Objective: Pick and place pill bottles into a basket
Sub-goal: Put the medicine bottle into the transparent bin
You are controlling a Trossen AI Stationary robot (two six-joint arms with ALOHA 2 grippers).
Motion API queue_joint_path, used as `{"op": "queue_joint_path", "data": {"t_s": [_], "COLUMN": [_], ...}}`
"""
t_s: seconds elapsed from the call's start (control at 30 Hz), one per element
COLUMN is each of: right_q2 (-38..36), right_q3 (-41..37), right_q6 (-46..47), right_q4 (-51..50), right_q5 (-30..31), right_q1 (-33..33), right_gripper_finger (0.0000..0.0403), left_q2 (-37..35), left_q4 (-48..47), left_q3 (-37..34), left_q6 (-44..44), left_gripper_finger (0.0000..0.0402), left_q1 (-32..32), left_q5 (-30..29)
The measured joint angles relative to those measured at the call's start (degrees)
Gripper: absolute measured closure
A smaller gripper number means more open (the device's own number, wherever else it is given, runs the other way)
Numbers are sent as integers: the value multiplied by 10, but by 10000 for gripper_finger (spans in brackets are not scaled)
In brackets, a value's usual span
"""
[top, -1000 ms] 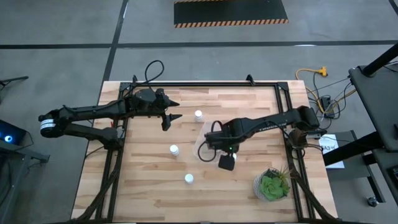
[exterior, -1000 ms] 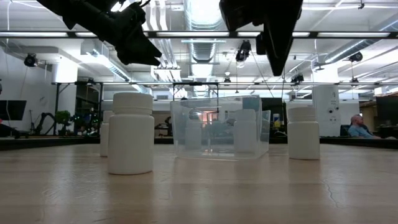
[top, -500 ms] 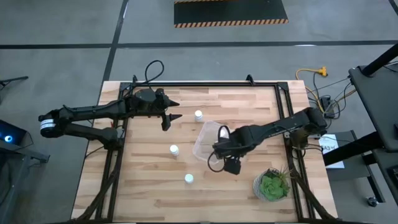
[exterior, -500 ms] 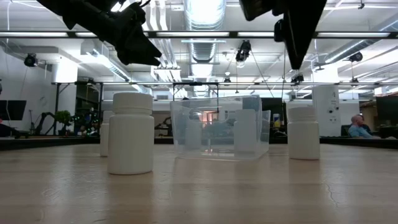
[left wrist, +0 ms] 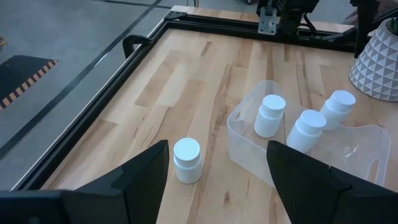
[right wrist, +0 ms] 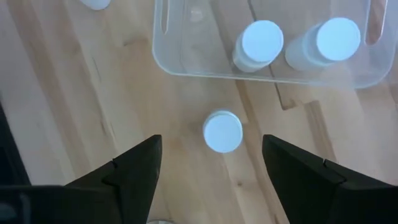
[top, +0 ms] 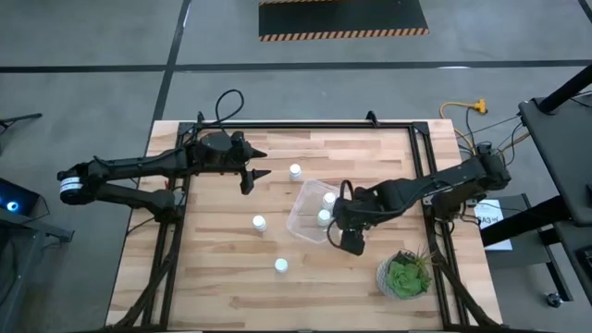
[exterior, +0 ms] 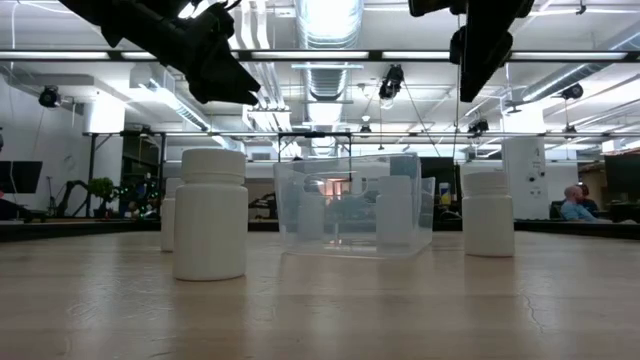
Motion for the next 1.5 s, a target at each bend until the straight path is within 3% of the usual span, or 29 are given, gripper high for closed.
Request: {"op": "queue_joint_path", "data": {"t_s": [0.37,0.73,1.33,1.5], "right_q2": [-28,-16,-14,3], "right_q3": [-78,-82,-83,-83], "right_q6": [-33,-93,-102,-94], "right_q4": [15,50,77,72], "right_q5": [2,2,3,-1], "right_q1": [0,0,0,0], "right_gripper_finger": [136,136,135,112], "left_q2": [0,0,0,0], "left_q4": [-1,-1,-1,-1], "left_q3": [0,0,0,0], "left_q6": [0,0,0,-2], "left_gripper_finger": [148,148,148,148], "left_q1": [0,0,0,0], "left_q5": [0,0,0,0]}}
